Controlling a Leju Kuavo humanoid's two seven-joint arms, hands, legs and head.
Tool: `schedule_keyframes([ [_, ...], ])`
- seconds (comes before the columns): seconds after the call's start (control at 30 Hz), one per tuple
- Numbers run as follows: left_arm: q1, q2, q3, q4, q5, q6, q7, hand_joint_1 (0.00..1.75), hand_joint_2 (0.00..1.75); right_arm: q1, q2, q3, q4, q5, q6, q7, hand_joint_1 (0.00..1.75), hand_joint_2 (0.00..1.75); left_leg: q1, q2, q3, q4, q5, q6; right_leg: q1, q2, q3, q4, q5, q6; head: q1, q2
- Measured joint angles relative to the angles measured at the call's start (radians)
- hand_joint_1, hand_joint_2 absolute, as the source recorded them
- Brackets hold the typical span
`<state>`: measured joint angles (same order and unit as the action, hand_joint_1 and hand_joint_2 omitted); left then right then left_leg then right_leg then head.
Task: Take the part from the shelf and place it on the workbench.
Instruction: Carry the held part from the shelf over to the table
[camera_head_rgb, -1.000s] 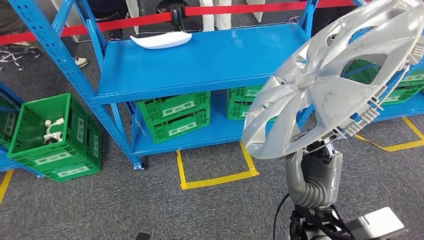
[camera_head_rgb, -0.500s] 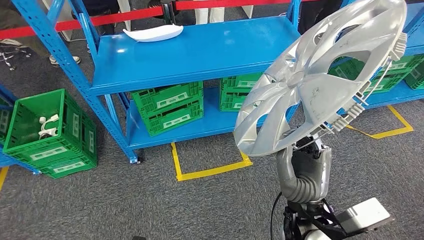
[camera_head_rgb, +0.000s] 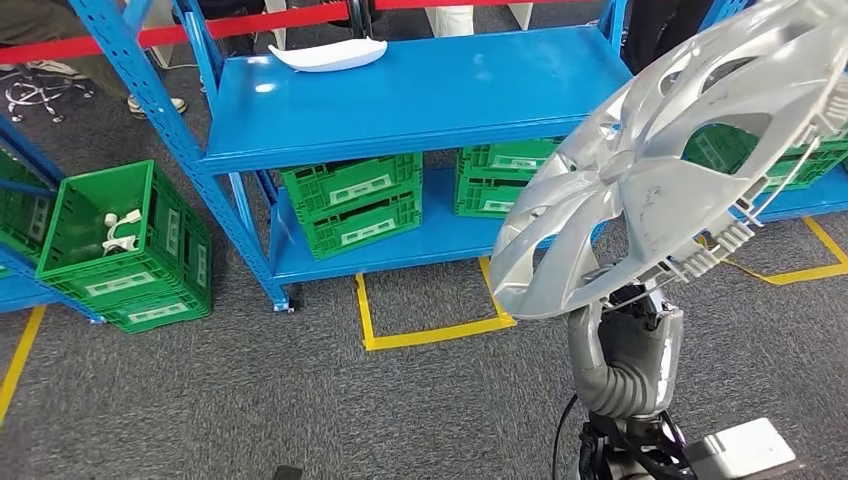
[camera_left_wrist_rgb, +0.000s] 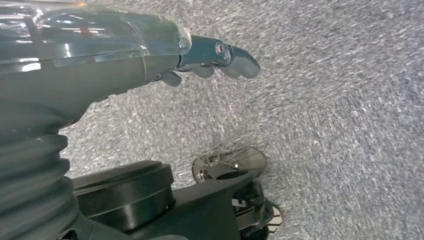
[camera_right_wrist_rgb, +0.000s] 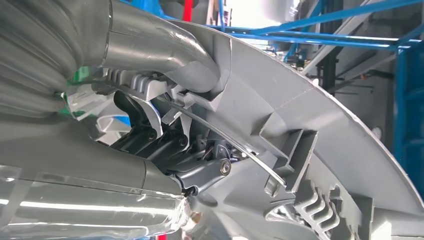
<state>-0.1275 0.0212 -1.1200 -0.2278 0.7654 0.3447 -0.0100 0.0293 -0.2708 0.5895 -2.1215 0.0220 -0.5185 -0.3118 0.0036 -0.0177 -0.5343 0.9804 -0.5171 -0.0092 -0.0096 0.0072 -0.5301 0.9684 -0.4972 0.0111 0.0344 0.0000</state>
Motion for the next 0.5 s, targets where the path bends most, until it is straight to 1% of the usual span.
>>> schedule_keyframes([
  [0.03,0.0,0.0,0.0,0.0,0.0,0.0,0.0,0.0,1.75,0.0,0.0,0.0,0.0,0.002,0.0,0.003,1.75,1.75,0.001,0.001,-0.007,0.011,-0.009,-0.005,-0.001,-0.007,-0.001,-0.002,0.002,-0.005,-0.003,0.0],
  [0.07,0.0,0.0,0.0,0.0,0.0,0.0,0.0,0.0,1.75,0.0,0.0,0.0,0.0,0.005,-0.001,0.005,1.75,1.75,0.002,0.005,-0.022,0.04,-0.03,-0.009,-0.002,-0.015,-0.002,-0.004,0.004,-0.01,-0.008,0.0],
  [0.1,0.0,0.0,0.0,0.0,0.0,0.0,0.0,0.0,1.75,-0.001,0.0,0.0,0.0,0.008,-0.001,0.006,1.75,1.75,0.003,0.01,-0.045,0.091,-0.06,-0.012,-0.001,-0.023,-0.002,-0.005,0.004,-0.016,-0.014,0.0],
  [0.17,0.001,0.0,0.0,0.0,-0.001,0.0,0.0,0.0,1.75,-0.001,-0.001,0.0,0.0,0.011,-0.002,0.006,1.75,1.75,0.005,0.016,-0.111,0.228,-0.121,-0.017,0.003,-0.038,-0.003,-0.004,0.003,-0.022,-0.031,0.0],
  [0.2,0.002,0.0,0.0,0.0,-0.001,0.0,0.0,0.0,1.75,-0.001,-0.001,0.0,0.0,0.011,-0.002,0.007,1.75,1.75,0.005,0.017,-0.137,0.281,-0.137,-0.018,0.006,-0.044,-0.003,-0.003,0.002,-0.024,-0.036,0.0],
  [0.23,0.003,0.0,0.0,0.0,-0.001,0.0,0.0,0.0,1.75,-0.001,-0.001,0.001,0.0,0.011,-0.002,0.009,1.75,1.75,0.005,0.018,-0.148,0.299,-0.131,-0.017,0.008,-0.051,-0.003,0.0,0.0,-0.026,-0.04,0.0],
  [0.27,0.003,0.0,0.0,0.0,-0.001,0.0,0.0,0.0,1.75,-0.001,-0.001,0.001,0.0,0.011,-0.002,0.01,1.75,1.75,0.004,0.022,-0.141,0.278,-0.106,-0.015,0.011,-0.057,-0.002,0.003,-0.002,-0.027,-0.042,0.0],
  [0.3,0.003,0.001,0.0,0.0,-0.001,0.0,0.0,0.0,1.75,-0.001,-0.001,0.001,0.0,0.011,-0.002,0.011,1.75,1.75,0.003,0.034,-0.116,0.225,-0.068,-0.01,0.013,-0.063,-0.002,0.007,-0.006,-0.027,-0.044,0.0],
  [0.33,0.003,0.001,0.0,0.0,-0.001,0.0,0.0,0.0,1.75,-0.002,0.0,0.002,0.0,0.012,-0.002,0.012,1.75,1.75,-0.002,0.059,-0.085,0.159,-0.032,-0.003,0.015,-0.068,-0.001,0.012,-0.01,-0.026,-0.045,0.0],
  [0.37,0.002,0.001,0.0,0.0,-0.001,0.0,0.0,0.0,1.75,-0.003,-0.001,0.002,0.0,0.012,-0.002,0.012,1.75,1.75,-0.007,0.082,-0.058,0.101,-0.008,0.004,0.018,-0.073,-0.002,0.018,-0.014,-0.023,-0.046,0.0],
  [0.4,0.001,0.002,0.0,0.0,-0.001,0.0,0.0,0.0,1.75,-0.003,-0.001,0.002,0.0,0.013,-0.002,0.012,1.75,1.75,-0.011,0.1,-0.042,0.062,0.002,0.01,0.02,-0.079,-0.004,0.023,-0.017,-0.019,-0.047,0.0],
  [0.43,0.001,0.002,0.0,0.0,-0.001,0.0,0.0,0.0,1.75,-0.004,-0.001,0.002,0.0,0.013,-0.002,0.012,1.75,1.75,-0.015,0.107,-0.037,0.045,0.0,0.015,0.022,-0.087,-0.006,0.026,-0.019,-0.016,-0.046,0.0],
  [0.47,0.001,0.002,0.0,0.0,-0.001,0.0,0.0,0.0,1.75,-0.004,-0.001,0.002,0.0,0.014,-0.002,0.012,1.75,1.75,-0.017,0.097,-0.038,0.04,0.0,0.018,0.023,-0.097,-0.007,0.029,-0.02,-0.013,-0.045,0.0],
  [0.5,0.001,0.002,0.0,0.0,-0.001,0.0,0.0,0.0,1.75,-0.004,-0.001,0.002,0.0,0.014,-0.002,0.012,1.75,1.75,-0.015,0.085,-0.039,0.038,0.001,0.022,0.022,-0.104,-0.008,0.03,-0.023,-0.008,-0.044,0.0],
])
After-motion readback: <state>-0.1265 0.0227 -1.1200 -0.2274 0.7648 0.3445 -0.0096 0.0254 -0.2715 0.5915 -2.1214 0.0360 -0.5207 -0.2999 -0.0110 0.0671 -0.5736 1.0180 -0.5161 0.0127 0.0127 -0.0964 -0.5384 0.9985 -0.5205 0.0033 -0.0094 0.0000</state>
